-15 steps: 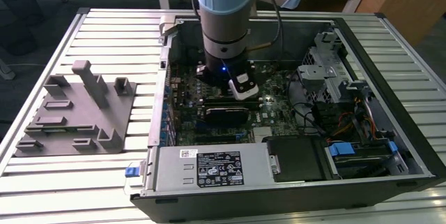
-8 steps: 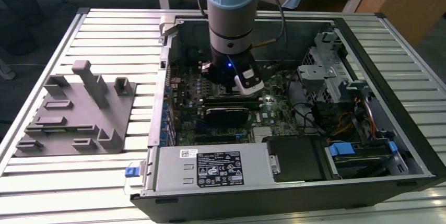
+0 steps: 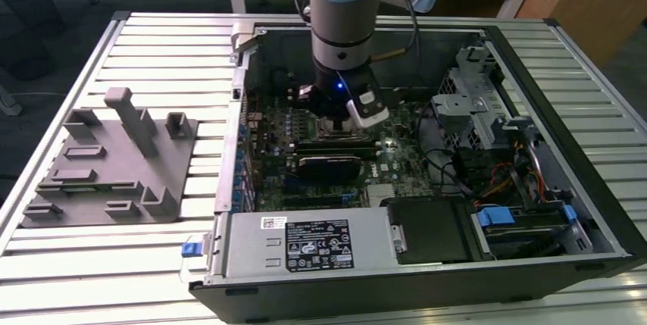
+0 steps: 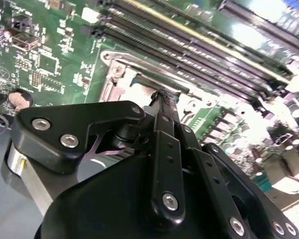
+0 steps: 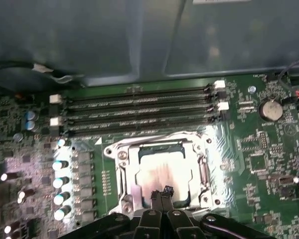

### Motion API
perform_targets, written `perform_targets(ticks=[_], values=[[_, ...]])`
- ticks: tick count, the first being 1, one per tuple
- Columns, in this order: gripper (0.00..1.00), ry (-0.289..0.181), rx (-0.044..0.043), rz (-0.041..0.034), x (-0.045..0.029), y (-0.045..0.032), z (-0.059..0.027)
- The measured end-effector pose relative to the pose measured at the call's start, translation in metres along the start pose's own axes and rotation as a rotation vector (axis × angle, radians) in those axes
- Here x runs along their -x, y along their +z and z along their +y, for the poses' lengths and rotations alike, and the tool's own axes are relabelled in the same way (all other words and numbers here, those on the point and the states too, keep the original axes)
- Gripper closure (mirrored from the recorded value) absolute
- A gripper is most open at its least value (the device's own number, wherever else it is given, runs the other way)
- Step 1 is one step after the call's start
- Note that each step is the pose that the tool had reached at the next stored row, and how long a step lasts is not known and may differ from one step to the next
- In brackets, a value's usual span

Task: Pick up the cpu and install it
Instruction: 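Install the second cpu locking lever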

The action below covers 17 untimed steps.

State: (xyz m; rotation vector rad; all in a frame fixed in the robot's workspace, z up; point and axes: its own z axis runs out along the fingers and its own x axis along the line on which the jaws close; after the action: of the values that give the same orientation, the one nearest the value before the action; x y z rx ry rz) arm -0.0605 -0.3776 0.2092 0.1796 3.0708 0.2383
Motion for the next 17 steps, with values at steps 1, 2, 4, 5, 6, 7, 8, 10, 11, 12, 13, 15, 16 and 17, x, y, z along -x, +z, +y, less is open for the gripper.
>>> perform_targets(ticks=[1, 2, 4, 5, 6, 7, 8, 10, 11, 12, 13, 15, 16, 17], values=[[0.89, 0.0, -0.0028, -0.0004, 0.0008, 0.0004, 0.0022], [0.89, 0.0, -0.0058, -0.0008, 0.0016, 0.0008, 0.0043], [0.89, -0.001, -0.0116, -0.0013, 0.0032, 0.0015, 0.0082], [0.89, -0.001, -0.0144, -0.0016, 0.0039, 0.0017, 0.0097], [0.89, -0.001, -0.0162, -0.0019, 0.0043, 0.002, 0.0108], [0.89, -0.001, -0.0175, -0.002, 0.0043, 0.0021, 0.0117], [0.89, -0.001, -0.018, -0.0022, 0.0043, 0.0022, 0.0124], [0.89, -0.001, -0.0183, -0.0021, 0.0042, 0.0016, 0.0135], [0.89, -0.001, -0.0182, -0.0021, 0.0042, 0.0012, 0.0142], [0.89, -0.001, -0.0183, -0.0021, 0.0041, 0.0005, 0.0148], [0.89, -0.001, -0.0183, -0.0021, 0.0041, -0.0004, 0.0154], [0.89, -0.001, -0.0184, -0.0021, 0.0043, -0.0025, 0.0163], [0.89, -0.001, -0.0185, -0.0021, 0.0043, -0.0032, 0.0165], [0.89, -0.001, -0.0188, -0.0021, 0.0043, -0.0036, 0.0166]])
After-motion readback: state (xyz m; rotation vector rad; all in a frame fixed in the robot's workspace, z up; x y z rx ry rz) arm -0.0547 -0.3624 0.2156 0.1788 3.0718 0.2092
